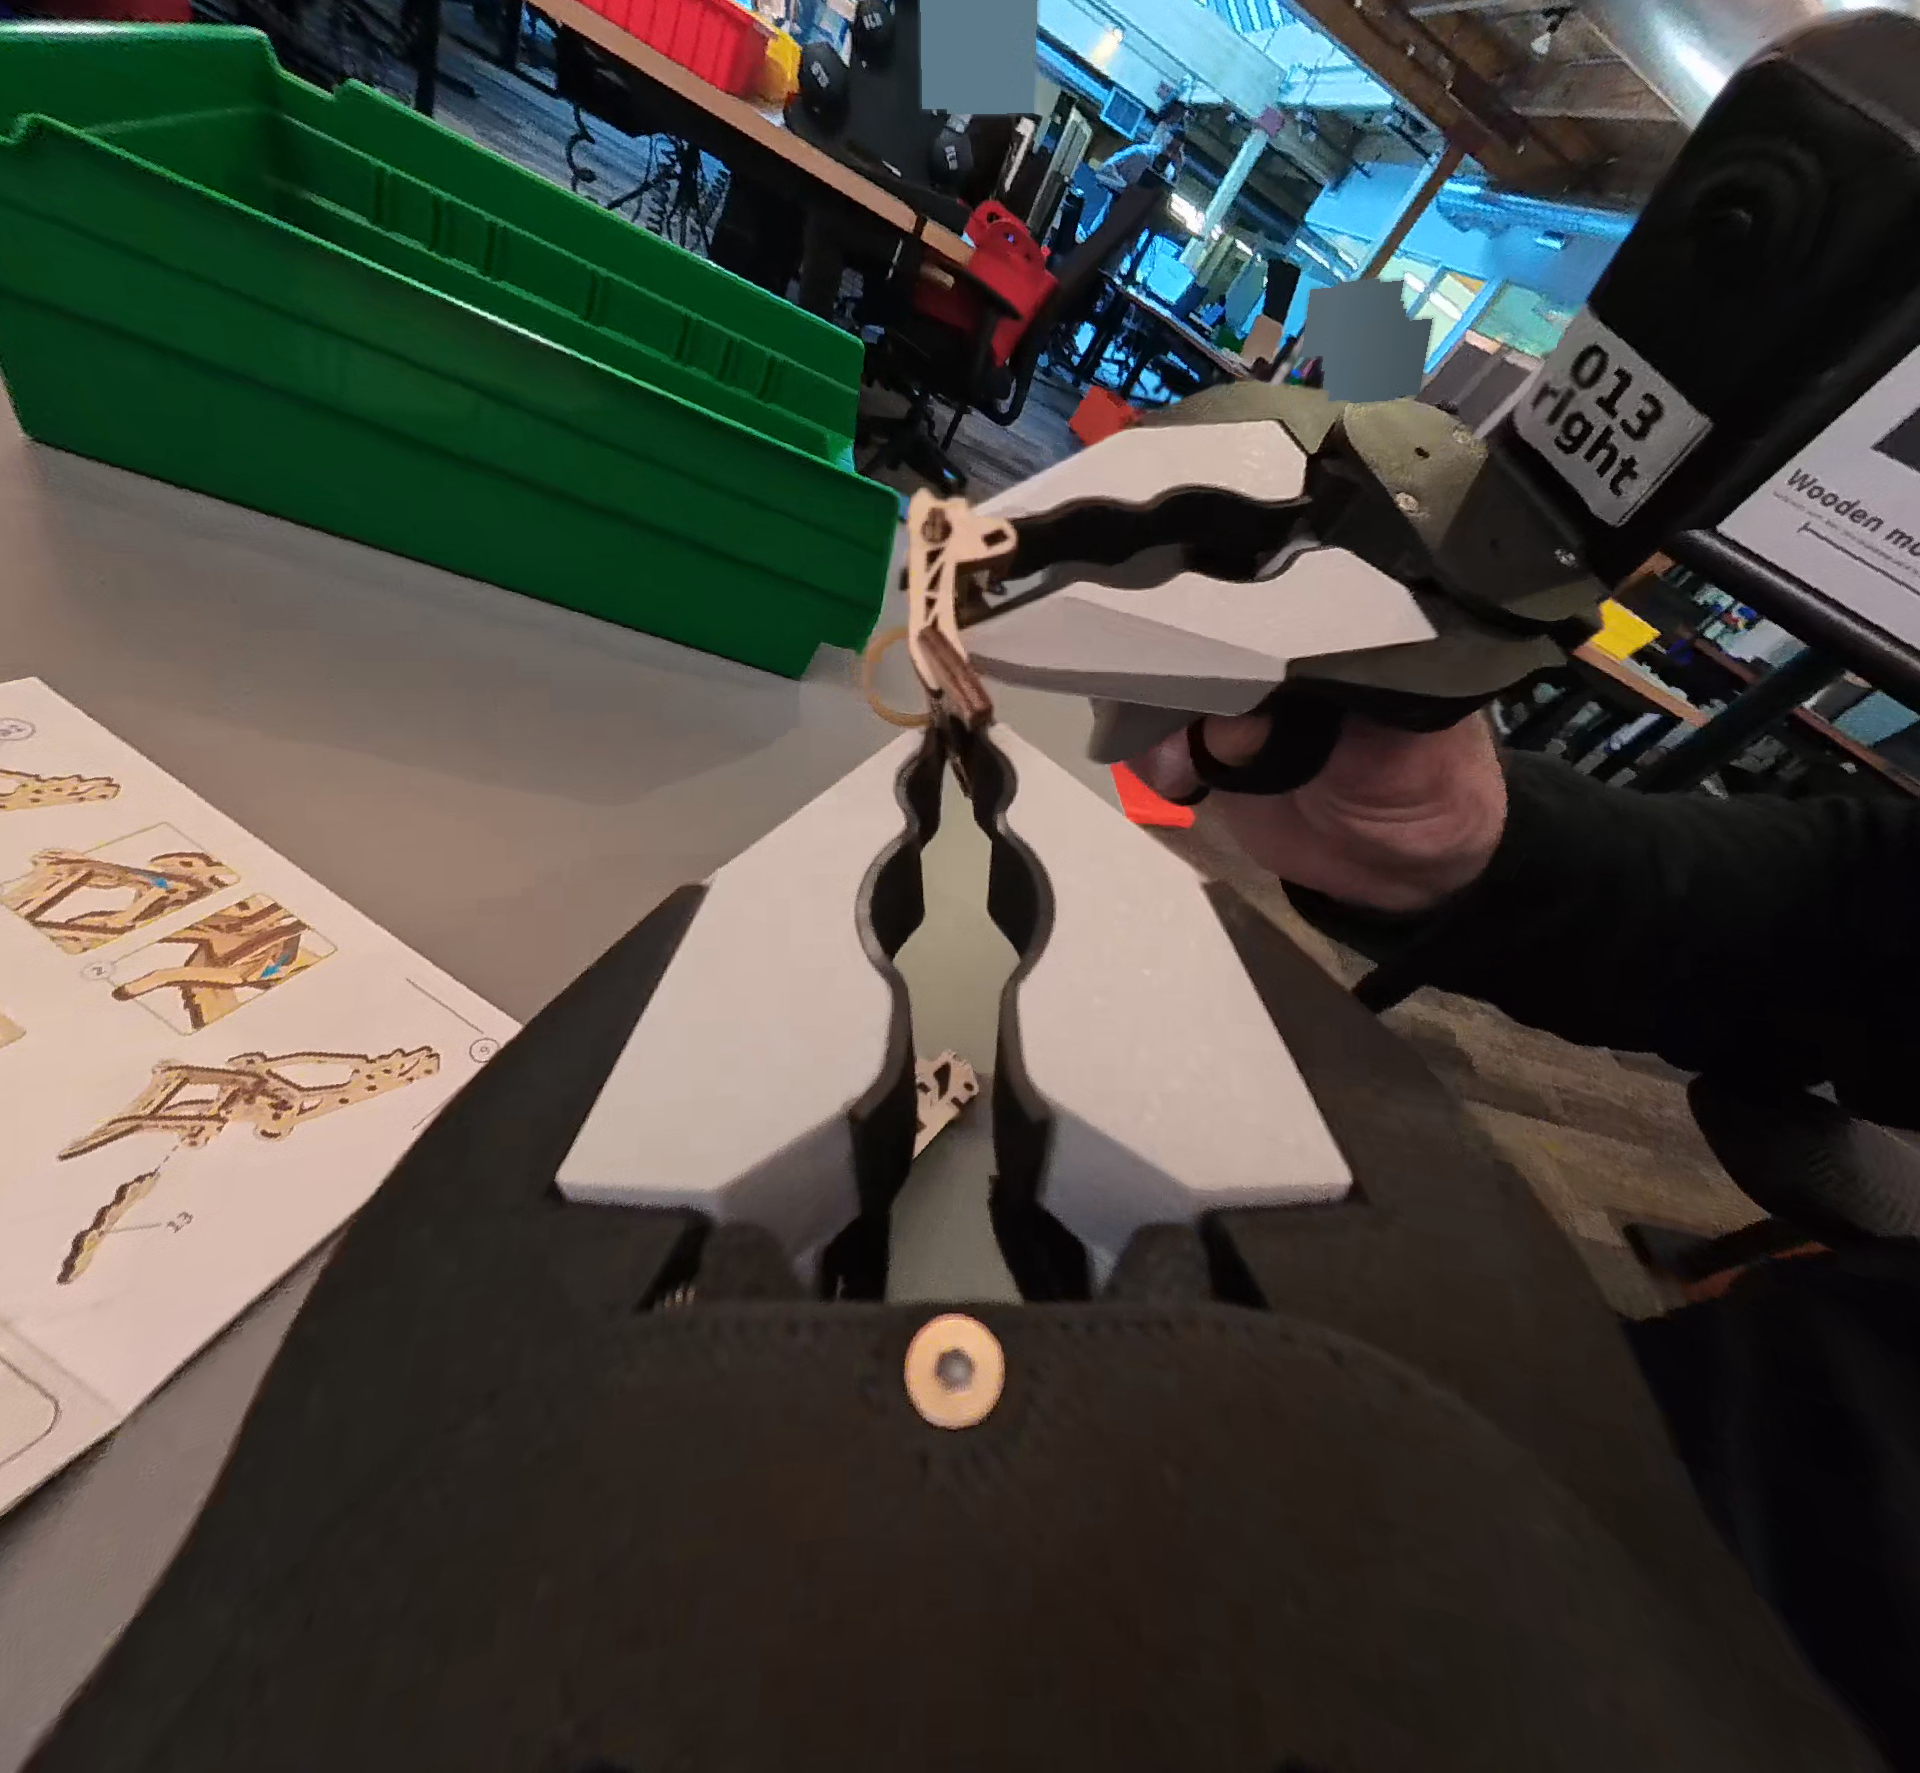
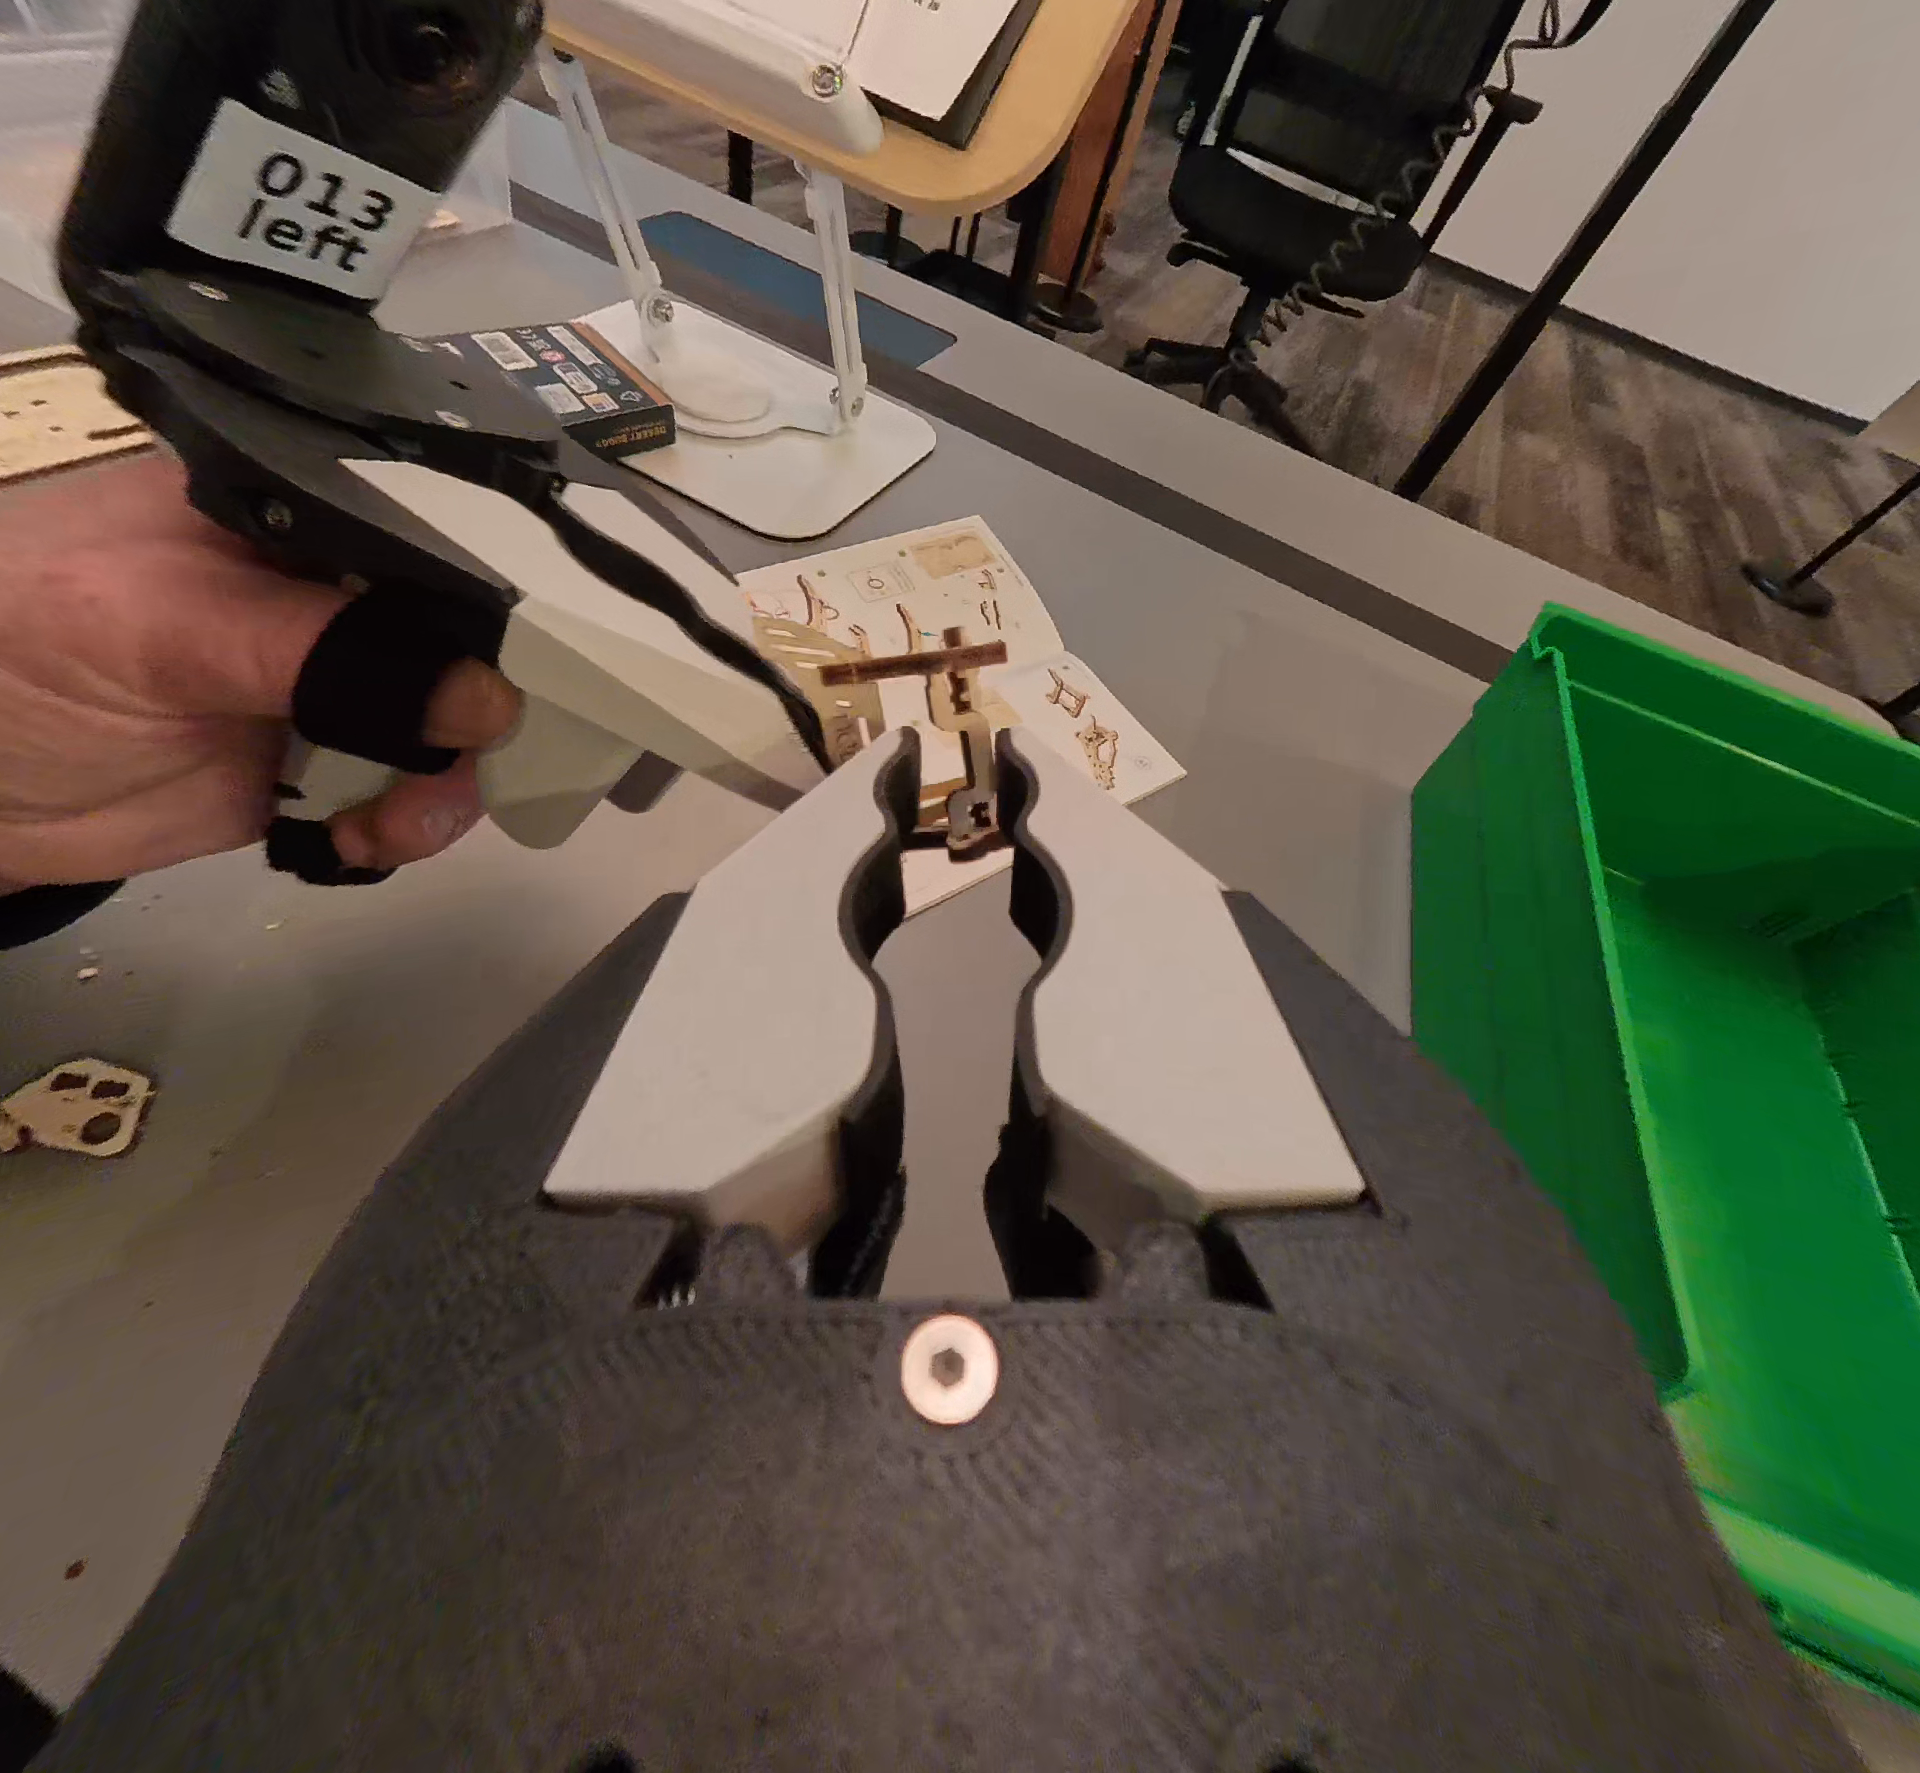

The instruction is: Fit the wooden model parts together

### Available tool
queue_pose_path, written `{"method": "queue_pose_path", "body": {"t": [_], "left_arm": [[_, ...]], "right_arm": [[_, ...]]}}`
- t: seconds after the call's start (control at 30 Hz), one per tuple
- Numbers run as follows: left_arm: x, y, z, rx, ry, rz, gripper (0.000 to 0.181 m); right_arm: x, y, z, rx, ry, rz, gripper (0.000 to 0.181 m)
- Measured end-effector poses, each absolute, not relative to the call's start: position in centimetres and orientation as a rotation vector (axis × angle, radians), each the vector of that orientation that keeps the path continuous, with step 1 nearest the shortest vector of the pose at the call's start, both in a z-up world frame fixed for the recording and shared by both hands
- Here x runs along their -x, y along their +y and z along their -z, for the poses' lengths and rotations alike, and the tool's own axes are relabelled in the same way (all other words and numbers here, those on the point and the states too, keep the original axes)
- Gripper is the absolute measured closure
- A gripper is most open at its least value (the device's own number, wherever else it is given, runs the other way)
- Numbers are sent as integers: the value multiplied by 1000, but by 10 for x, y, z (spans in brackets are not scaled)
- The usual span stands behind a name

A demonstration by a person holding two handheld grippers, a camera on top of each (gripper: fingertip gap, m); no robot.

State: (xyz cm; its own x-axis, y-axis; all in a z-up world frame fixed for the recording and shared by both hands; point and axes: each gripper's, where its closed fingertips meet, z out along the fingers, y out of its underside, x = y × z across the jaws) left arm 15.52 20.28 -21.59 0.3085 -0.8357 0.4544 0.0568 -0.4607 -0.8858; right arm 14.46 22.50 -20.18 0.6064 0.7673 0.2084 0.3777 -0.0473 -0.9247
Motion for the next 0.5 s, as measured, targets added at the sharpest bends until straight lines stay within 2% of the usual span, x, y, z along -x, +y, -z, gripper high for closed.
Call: {"method": "queue_pose_path", "body": {"t": [0.13, 0.2, 0.4, 0.5], "left_arm": [[-154, 201, 218, 1703, 855, 1204, 179], [-154, 197, 217, 1695, 960, 1175, 179], [-151, 193, 220, 1701, 1273, 1017, 180], [-152, 189, 224, 1702, 1439, 943, 180]], "right_arm": [[-147, 215, 204, 1674, -1016, -469, 166], [-149, 210, 205, 1690, -1050, -498, 153], [-156, 200, 199, 1746, -1257, -656, 138], [-154, 194, 203, 1789, -1416, -760, 137]]}}
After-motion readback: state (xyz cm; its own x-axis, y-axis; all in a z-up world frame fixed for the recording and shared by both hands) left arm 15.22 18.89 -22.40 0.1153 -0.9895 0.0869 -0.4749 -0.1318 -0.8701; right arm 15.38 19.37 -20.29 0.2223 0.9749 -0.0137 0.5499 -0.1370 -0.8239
